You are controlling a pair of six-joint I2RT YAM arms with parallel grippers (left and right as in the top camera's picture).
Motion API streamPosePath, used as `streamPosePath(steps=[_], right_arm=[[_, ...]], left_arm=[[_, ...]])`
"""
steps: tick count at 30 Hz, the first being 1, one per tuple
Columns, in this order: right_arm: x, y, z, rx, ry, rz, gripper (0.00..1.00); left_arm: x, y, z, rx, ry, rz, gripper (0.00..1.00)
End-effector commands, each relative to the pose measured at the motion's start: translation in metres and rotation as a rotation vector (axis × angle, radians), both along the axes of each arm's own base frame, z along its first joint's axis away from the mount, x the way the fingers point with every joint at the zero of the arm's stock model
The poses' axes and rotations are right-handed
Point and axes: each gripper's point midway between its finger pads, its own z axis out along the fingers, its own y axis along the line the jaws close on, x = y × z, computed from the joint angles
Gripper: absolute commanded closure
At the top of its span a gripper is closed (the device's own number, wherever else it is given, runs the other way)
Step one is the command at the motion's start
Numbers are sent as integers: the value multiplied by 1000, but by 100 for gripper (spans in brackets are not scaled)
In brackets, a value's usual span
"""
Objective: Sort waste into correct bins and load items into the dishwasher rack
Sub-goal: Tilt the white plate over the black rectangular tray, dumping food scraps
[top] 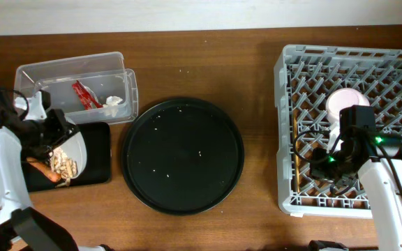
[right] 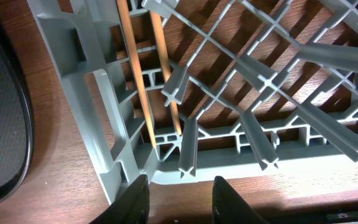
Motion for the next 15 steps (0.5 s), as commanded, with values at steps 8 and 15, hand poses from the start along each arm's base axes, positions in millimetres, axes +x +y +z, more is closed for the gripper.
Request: streamPosePath(steps=[8,15], right_arm=[[-1,1,0,9,-3,-4,67],[-1,1,0,5,-3,-5,67]], left_arm=[[10,-30,38,-171,-181,-108,100],[6,-38,41,-211,-179,-126,100]])
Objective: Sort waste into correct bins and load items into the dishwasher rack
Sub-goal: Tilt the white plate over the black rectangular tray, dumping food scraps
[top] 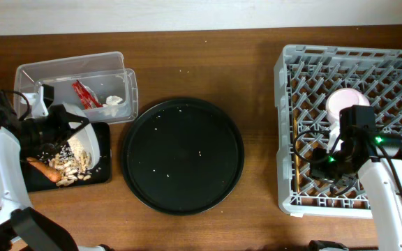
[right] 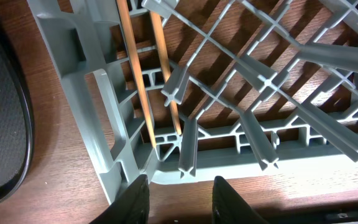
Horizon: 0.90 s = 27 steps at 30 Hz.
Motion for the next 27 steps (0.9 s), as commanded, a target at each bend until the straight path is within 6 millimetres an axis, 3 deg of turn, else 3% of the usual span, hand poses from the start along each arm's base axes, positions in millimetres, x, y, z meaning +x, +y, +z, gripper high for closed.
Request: streamPosePath(steps=[1,9,13,27], right_arm=[[-1,1,0,5,-3,-5,67],[-1,1,0,5,-3,-5,67],[-1,1,0,5,-3,-5,67],[0,0,0,2,-6,-5,67]], left_arm=[[-2,-6,14,-7,-58,-42,100],[-3,9,16,-32,-93,-23,100],[-6,-3,28,-103,-150,-69,100],[-11,6,15,-97,-102,-51,100]])
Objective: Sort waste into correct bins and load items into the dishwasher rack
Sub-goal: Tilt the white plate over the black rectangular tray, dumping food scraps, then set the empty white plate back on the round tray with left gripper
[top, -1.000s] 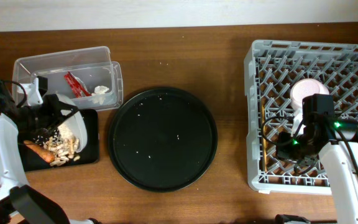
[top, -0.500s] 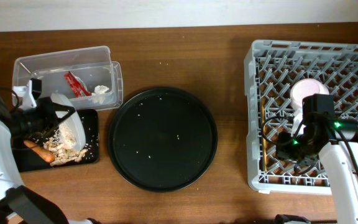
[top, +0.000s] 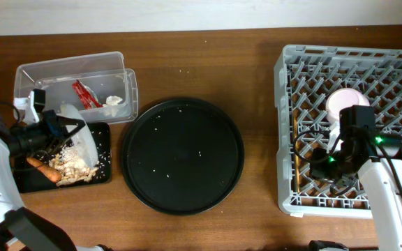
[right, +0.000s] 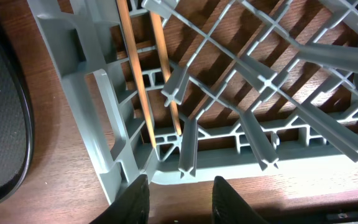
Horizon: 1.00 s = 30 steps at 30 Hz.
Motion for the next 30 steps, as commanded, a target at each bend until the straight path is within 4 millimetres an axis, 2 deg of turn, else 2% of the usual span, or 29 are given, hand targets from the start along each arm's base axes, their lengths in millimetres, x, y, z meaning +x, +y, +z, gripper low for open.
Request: streamPosePath(steps=[1,5,6,7,8,12,16,20,21,24,25,26,28,29,30], right_arm=[[-1,0,0,2,-5,-5,67],[-1,0,0,1,-5,-5,67],[-1,0,0,1,-5,-5,67],[-1,0,0,1,-5,-5,67],[-1,0,0,1,-5,-5,67],[0,0,0,2,-5,-5,67],[0,0,0,2,-5,-5,67],[-1,0,0,1,-5,-5,67],[0,0,0,1,-6,-5,67],[0,0,0,1,-6,-6,67],[0,0,0,2,-6,-5,67],[0,0,0,1,-6,-5,67],[0,0,0,2,-6,-5,67],[0,0,0,1,-6,-5,67],[0,0,0,1,-6,-5,67]], left_arm=[[3,4,-1,5,-10,-6,100],[-2,-2,0,-34,1,-20,100],[1,1,-2,0,-22,-34,100],[-2,-3,-1,-53,23,-7,100],[0,-2,-1,-20,-20,-37,100],[-2,-2,-3,-30,8,-29,100],[-5,-22,0,-61,28,-75,100],[-15,-78,11,-52,-6,-266,100],[-18,-98,16,-40,-23,-331,100],[-23,-140,22,-14,-73,-473,100],[-25,-162,23,-4,-102,-547,100],[-28,-186,21,18,-124,-625,100],[-29,-208,11,88,-109,-675,100],[-28,-219,3,152,-99,-695,100],[-30,-244,-12,260,-98,-752,100]])
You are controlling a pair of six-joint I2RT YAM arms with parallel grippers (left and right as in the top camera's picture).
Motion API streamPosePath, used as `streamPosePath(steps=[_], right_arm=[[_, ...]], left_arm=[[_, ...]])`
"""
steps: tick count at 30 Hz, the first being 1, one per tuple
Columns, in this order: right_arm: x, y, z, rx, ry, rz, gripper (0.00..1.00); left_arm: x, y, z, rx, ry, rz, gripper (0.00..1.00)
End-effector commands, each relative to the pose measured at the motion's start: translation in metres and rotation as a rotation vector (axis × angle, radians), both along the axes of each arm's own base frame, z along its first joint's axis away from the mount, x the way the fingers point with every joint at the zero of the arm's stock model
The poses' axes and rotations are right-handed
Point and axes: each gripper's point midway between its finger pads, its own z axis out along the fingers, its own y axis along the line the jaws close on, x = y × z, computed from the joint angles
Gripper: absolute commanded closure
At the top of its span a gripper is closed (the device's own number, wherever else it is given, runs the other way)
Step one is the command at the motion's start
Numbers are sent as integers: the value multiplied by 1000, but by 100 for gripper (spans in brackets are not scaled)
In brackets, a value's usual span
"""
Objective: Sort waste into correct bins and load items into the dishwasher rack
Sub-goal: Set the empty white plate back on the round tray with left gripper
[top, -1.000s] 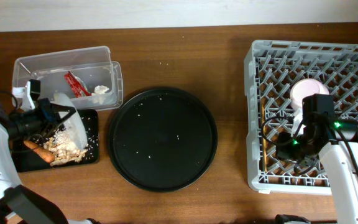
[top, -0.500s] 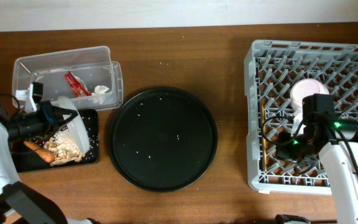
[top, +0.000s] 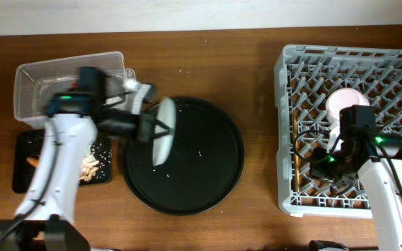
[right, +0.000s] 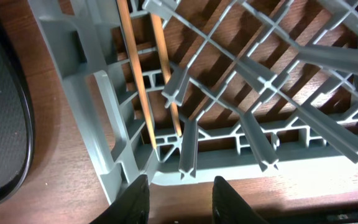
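My left gripper is shut on a white plate, held on edge over the left rim of the round black tray. The plate looks bare. Food scraps and a carrot lie in the small black bin at the left. A clear bin with red and white wrappers stands behind it, partly hidden by my left arm. My right gripper hangs open and empty over the front left corner of the grey dishwasher rack, near two chopsticks lying in it.
A pink cup sits in the rack beside my right arm. In the right wrist view the black tray's edge shows at the left. Bare wooden table lies between tray and rack.
My left gripper and the plate were at the black bin. They are now to the right, over the round tray's left rim. The right arm has not moved.
My left gripper held the plate tilted over the black bin with scraps on it. Then scraps lay spread in the bin under the plate. Then the plate stood steeper beside a heap of scraps. Now it is over the tray. The right gripper stayed open at the rack.
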Motion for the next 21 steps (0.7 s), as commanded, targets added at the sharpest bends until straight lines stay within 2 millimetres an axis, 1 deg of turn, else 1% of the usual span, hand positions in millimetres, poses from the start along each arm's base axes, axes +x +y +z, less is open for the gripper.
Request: streamPosePath(steps=[1,3,4,5,7,8,9,11,13,15,16,17,18,19,20,21], right_arm=[[-1,0,0,2,-3,-5,67],[-1,0,0,2,-3,-5,67],[-1,0,0,2,-3,-5,67],[-1,0,0,2,-3,-5,67],[-1,0,0,2,-3,-5,67],[-1,0,0,2,-3,-5,67],[-1,0,0,2,-3,-5,67],[-1,0,0,2,-3,-5,67],[-1,0,0,2,-3,-5,67],[-1,0,0,2,-3,-5,67],[-1,0,0,2,-3,-5,67],[-1,0,0,2,-3,-5,67],[-1,0,0,2,-3,-5,67],[-1,0,0,2,-3,-5,67],[-1,0,0,1,-3,-5,67],[-1,0,0,2,-3,-5,61]], left_arm=[[-5,-37,-21,201,-47,-57,100],[-9,-55,-35,283,-52,-70,100],[-12,-65,-48,359,-52,-73,100],[-13,-69,-58,412,-51,-69,100],[-22,-85,-86,525,-31,-90,100],[-28,-93,-97,549,-22,-120,100],[-32,-98,-104,557,-13,-141,100],[-45,-114,-126,587,9,-206,100],[-47,-116,-138,621,12,-223,100],[-48,-116,-141,634,12,-229,99],[-49,-116,-141,634,11,-230,94],[-48,-116,-140,633,9,-229,80],[-46,-115,-138,635,1,-235,57],[-43,-112,-137,649,-10,-235,50],[-39,-108,-135,664,-16,-224,50],[-35,-103,-131,675,-16,-210,50]])
